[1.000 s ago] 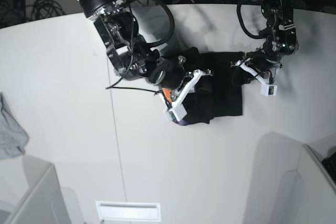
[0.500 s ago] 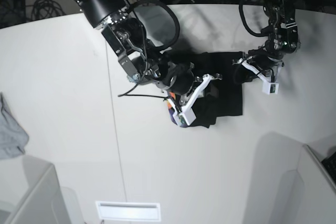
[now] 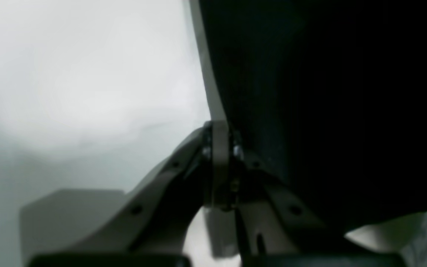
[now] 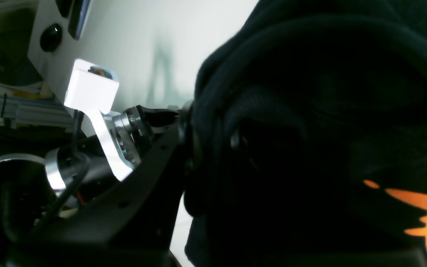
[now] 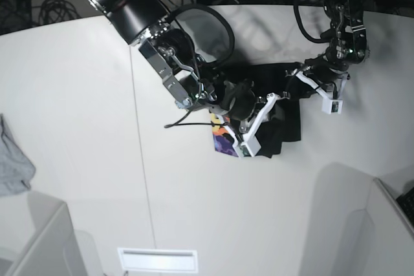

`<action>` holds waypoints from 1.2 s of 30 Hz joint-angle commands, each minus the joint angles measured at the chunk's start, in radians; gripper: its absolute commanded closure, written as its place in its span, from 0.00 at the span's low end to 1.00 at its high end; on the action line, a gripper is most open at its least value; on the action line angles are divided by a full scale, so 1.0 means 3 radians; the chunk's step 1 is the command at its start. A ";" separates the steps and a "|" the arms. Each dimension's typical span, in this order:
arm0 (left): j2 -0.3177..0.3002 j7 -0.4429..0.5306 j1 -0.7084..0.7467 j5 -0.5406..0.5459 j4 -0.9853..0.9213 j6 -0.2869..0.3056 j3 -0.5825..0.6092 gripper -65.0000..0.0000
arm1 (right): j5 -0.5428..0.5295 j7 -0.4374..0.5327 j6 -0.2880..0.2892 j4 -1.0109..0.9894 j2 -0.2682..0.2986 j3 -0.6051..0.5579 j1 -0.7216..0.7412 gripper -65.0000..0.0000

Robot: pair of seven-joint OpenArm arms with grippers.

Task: Fold the T-shirt properly
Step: 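Lift the right gripper's shirt end and fold it over toward the left gripper, then lay the folded end down, open the right gripper and withdraw it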

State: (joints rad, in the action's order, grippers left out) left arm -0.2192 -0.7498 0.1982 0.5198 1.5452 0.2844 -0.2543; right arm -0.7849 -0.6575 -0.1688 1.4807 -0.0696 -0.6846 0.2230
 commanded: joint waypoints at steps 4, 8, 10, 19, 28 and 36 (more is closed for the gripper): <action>-0.0029 -0.0035 0.0048 -0.0022 0.0043 -0.0015 -0.0009 1.00 | -0.0051 0.0041 0.0033 -0.0018 -0.0042 -0.0012 0.0098 1.00; -0.0024 -0.0035 0.0094 -0.0032 0.0105 -0.0015 -0.0096 1.00 | -0.0051 0.0118 0.0033 -0.0069 -0.0042 -0.0012 0.0098 1.00; -0.0019 -0.0035 0.0140 -0.0022 0.0140 -0.0015 -0.0234 1.00 | -0.0051 0.0118 0.0033 -0.0110 -0.0047 -0.0012 0.0098 1.00; -0.0014 -0.0470 0.0396 -0.0001 0.0734 0.0006 -0.0812 1.00 | -0.0051 0.0118 0.0033 -0.0136 -0.0047 -0.0012 0.0088 1.00; -0.0029 -0.0598 0.0968 0.0566 0.1158 0.0395 -0.1661 1.00 | -0.0051 0.0123 0.0033 -0.0279 -0.0129 -0.0007 0.0083 1.00; -0.0034 -0.0598 0.1147 0.0572 0.1158 0.0405 -0.2040 1.00 | -0.0056 0.0271 0.0033 -0.0371 -0.0144 -0.0012 0.0083 1.00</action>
State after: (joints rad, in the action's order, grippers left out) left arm -0.2161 -0.9455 0.5369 0.6807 1.8782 0.4004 -0.8577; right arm -0.7856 -0.5930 -0.1688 1.3525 -0.0994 -0.6891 0.2264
